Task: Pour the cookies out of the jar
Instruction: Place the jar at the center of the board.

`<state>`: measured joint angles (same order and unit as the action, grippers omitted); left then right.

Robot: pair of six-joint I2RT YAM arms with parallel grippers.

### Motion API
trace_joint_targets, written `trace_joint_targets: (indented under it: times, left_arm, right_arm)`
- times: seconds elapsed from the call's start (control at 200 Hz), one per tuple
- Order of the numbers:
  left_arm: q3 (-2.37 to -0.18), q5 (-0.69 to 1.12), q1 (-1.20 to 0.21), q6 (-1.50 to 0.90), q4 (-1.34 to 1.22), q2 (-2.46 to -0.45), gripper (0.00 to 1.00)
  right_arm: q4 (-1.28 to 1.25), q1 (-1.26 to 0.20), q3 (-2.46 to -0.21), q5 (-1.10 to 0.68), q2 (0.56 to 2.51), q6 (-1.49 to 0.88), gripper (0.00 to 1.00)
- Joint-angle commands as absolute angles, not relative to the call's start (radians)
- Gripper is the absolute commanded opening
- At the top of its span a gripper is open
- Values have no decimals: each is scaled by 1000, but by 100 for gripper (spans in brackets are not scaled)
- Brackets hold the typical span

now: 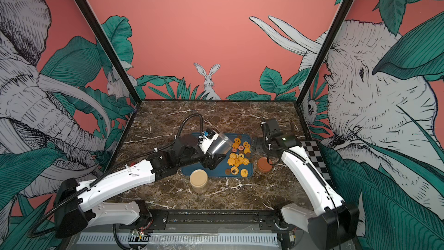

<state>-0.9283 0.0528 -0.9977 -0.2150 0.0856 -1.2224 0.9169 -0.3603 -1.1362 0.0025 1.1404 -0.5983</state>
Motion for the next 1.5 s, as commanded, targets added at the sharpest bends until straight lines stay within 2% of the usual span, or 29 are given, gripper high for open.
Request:
trace_joint_targets:
  times: [0.0,0.19,0.295,0.405,0.68,1.235,1.32,1.38,1.46,1.495]
  left_arm:
    - [-913,79,-990,-234,-48,-1192,0]
    - [-787,171,-910,-326,-226,-1132,0]
    - [-705,264,-836,-412,-366,-1103,0]
    - [-675,287,-821,-416,-390,-1073,0]
    - [-652,321,-821,-403,-405,-1040,0]
    - [-638,397,-821,-386,-433,-1034,0]
    - [-634,388,-821,-386,-431,-1033,0]
    - [-628,379,-821,-390,-437,-1031,0]
    - [-624,373,-821,-394,-439,-1032,0]
    - [-626,368,-821,-396,-433,-1036,0]
  right_arm:
    - [861,-425,-1164,-212,1103,-632,99]
    - [592,-573,-1170,-408,1098,-746,99]
    - [462,-620,-1148,-446,1117,-828,99]
    - [332,-642,-1107,-457,1129,-911,99]
    - [286,-723,-1155,-416,1250,-947,99]
    - [263,-777,-1143,-372,1307,-998,97]
    - [270,-781,-1141,-366,1310,-998,92]
    - [281,-781,-1142,-361,1311,-998,83]
    - [300,-781,-1151,-357,1306,-984,62]
    - [318,-780,-1158,-345,1301,-974,46]
